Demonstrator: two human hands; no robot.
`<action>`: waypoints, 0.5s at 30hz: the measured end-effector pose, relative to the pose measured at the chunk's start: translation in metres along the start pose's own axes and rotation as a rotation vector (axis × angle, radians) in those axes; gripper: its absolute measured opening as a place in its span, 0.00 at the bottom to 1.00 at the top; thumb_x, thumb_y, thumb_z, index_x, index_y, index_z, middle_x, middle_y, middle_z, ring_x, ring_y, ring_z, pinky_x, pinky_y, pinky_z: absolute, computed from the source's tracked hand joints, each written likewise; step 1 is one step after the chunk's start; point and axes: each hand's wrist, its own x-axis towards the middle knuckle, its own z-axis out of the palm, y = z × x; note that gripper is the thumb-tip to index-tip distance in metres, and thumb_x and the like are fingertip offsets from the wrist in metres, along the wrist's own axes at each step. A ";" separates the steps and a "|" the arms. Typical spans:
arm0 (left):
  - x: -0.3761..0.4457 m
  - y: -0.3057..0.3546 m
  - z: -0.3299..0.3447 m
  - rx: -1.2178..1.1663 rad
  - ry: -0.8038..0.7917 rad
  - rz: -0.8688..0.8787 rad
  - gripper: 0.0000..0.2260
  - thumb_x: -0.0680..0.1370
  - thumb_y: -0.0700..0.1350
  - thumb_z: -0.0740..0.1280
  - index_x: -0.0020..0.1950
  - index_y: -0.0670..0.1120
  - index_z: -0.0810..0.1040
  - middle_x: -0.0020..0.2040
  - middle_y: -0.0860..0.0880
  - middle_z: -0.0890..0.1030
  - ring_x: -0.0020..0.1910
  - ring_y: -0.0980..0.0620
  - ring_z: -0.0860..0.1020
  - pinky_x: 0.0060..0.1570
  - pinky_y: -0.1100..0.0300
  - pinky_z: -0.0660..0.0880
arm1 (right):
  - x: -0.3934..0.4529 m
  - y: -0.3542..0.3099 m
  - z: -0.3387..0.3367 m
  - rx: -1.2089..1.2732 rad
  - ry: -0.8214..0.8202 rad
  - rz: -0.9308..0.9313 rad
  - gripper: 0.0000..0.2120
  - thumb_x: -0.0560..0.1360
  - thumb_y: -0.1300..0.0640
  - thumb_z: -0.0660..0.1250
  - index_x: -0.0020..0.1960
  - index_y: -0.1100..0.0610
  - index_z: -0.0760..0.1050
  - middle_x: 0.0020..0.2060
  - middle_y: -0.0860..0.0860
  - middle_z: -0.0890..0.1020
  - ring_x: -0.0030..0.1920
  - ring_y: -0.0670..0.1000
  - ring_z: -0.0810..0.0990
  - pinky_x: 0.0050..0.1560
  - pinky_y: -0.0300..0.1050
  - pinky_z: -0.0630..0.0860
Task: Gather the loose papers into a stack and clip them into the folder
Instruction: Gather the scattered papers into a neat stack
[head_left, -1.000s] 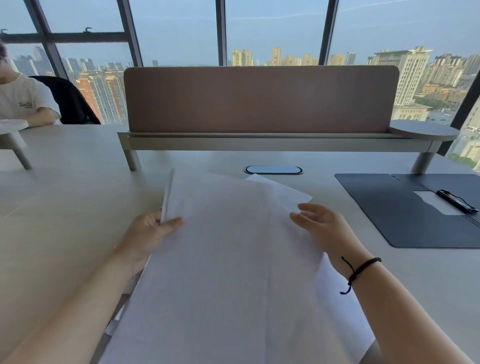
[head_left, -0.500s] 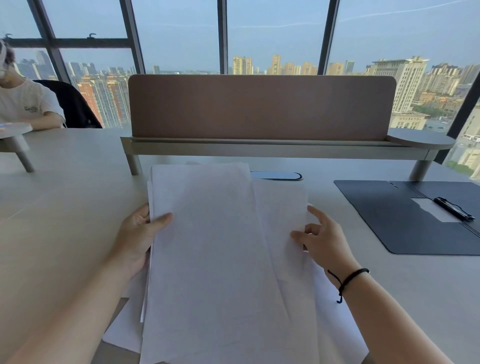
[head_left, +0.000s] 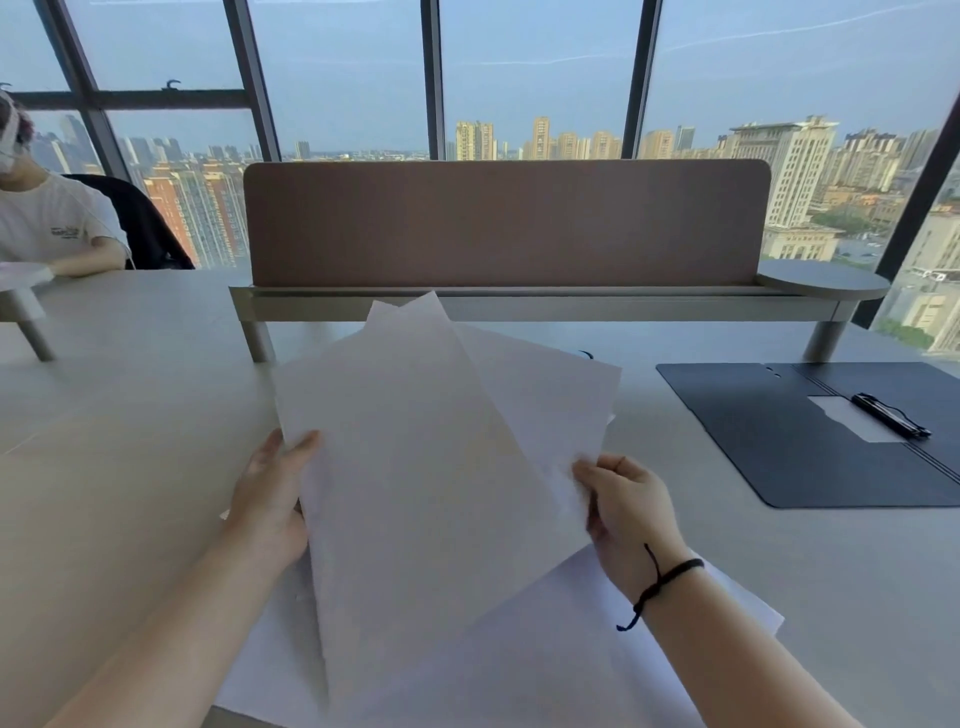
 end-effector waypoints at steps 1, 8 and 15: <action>-0.002 -0.001 0.002 -0.002 -0.003 -0.018 0.20 0.78 0.40 0.70 0.70 0.46 0.75 0.61 0.42 0.83 0.57 0.41 0.82 0.43 0.51 0.83 | -0.007 0.004 0.005 -0.002 -0.060 0.025 0.04 0.76 0.69 0.67 0.48 0.63 0.78 0.37 0.59 0.82 0.33 0.56 0.78 0.35 0.46 0.76; -0.009 -0.002 0.006 0.027 -0.047 -0.099 0.14 0.77 0.38 0.70 0.62 0.40 0.81 0.53 0.42 0.86 0.42 0.47 0.86 0.41 0.48 0.84 | -0.056 -0.003 0.020 -0.574 -0.915 -0.050 0.11 0.71 0.71 0.71 0.48 0.57 0.79 0.37 0.45 0.87 0.39 0.44 0.85 0.42 0.38 0.79; 0.004 0.029 -0.019 0.279 -0.084 -0.101 0.17 0.73 0.40 0.73 0.61 0.39 0.82 0.55 0.39 0.84 0.37 0.47 0.86 0.38 0.52 0.84 | -0.004 -0.025 -0.010 -0.983 -0.242 -0.376 0.19 0.71 0.48 0.77 0.60 0.48 0.79 0.54 0.46 0.85 0.58 0.47 0.83 0.60 0.47 0.76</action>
